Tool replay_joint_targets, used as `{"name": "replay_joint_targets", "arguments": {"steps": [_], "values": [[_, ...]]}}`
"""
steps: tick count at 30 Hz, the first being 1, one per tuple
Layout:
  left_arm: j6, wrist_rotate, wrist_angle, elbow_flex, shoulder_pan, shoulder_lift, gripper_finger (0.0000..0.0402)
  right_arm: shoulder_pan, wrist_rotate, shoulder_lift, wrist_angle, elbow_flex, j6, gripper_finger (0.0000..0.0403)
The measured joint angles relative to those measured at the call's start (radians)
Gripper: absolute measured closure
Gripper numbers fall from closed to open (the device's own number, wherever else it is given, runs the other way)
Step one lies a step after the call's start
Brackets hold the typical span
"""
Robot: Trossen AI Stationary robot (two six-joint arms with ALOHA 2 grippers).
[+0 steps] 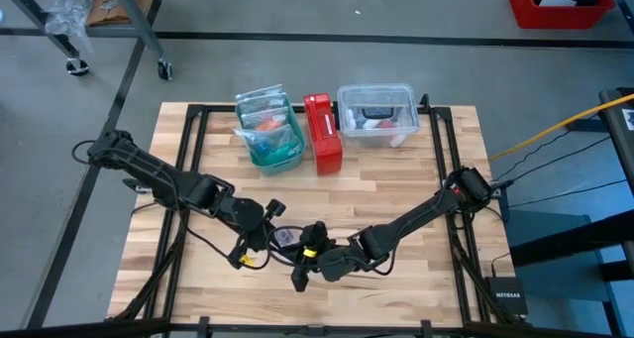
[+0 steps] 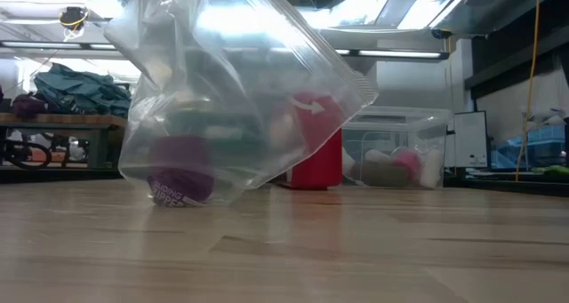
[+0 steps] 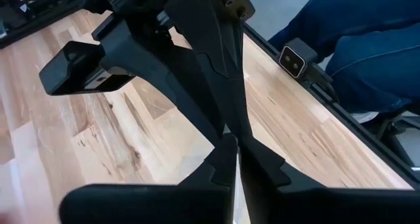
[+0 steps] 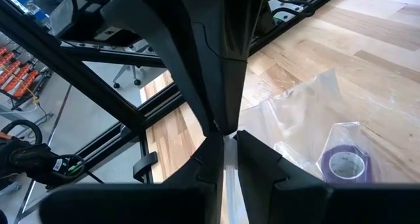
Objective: Roll bandage
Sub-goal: Close the transparent zip bag
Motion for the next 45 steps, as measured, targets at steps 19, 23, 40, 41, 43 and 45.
{"name": "replay_joint_targets", "arguments": {"steps": [19,23,40,41,43,45], "values": [[0.016,-0.063,0.023,-0.002,-0.002,-0.009,0.0401,0.003,-0.076,-0.002,-0.001,0.0,0.027,0.0363],[0.017,-0.07,0.033,-0.002,-0.002,-0.009,0.0401,0.006,-0.078,-0.002,0.001,0.0,0.032,0.0363],[-0.011,-0.156,0.035,0.0,0.001,-0.011,0.0401,0.014,-0.082,-0.001,-0.007,0.002,0.043,0.0363],[-0.028,-0.154,0.031,0.0,0.0,-0.011,0.0399,0.014,-0.064,-0.001,-0.014,0.002,0.043,0.0363],[-0.032,-0.15,0.011,0.0,0.003,-0.011,0.0395,0.014,-0.022,-0.001,-0.036,0.002,0.043,0.0363],[-0.028,-0.15,-0.02,0.0,0.011,-0.011,0.0385,0.014,0.013,-0.001,-0.05,0.002,0.042,0.0363]]}}
